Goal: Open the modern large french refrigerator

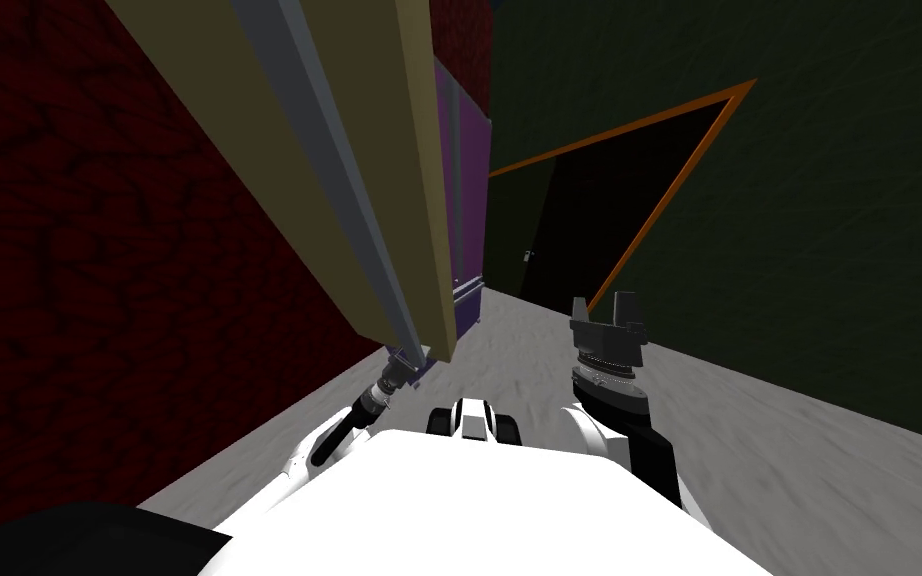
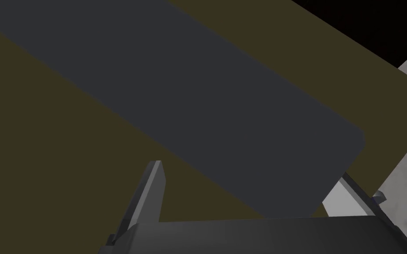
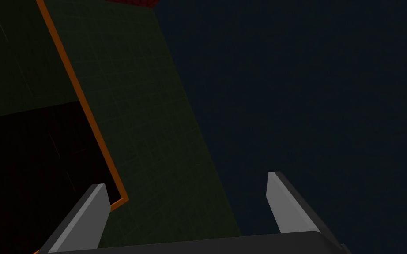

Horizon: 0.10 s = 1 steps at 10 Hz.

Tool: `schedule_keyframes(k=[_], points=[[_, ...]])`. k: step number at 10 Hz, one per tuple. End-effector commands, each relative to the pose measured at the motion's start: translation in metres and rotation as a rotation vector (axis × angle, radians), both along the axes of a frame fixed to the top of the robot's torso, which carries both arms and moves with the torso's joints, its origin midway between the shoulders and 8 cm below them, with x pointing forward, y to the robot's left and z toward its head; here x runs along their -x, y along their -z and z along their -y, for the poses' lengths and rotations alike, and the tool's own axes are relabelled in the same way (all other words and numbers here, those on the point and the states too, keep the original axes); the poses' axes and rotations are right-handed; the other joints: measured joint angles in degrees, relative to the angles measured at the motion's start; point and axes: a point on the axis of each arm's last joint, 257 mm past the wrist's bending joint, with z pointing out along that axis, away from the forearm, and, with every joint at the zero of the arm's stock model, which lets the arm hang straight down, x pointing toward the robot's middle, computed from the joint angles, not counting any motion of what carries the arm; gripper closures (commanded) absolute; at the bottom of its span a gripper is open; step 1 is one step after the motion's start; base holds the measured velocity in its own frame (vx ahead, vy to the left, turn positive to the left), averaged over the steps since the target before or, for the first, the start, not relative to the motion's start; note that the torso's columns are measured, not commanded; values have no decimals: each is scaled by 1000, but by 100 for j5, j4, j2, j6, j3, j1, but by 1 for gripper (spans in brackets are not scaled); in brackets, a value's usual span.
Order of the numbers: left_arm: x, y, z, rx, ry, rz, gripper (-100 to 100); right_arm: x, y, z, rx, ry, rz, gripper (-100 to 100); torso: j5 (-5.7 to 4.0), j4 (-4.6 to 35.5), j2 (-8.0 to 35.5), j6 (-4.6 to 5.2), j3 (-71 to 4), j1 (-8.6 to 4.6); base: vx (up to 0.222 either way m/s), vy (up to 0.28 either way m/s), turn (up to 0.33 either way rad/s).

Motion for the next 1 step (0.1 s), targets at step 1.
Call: schedule_keyframes(k=[1], points=[[0, 1, 0, -1, -1, -2, 0, 0, 0, 0, 0, 0, 0, 0, 2, -4, -6, -1, -2, 4, 0, 0, 0]])
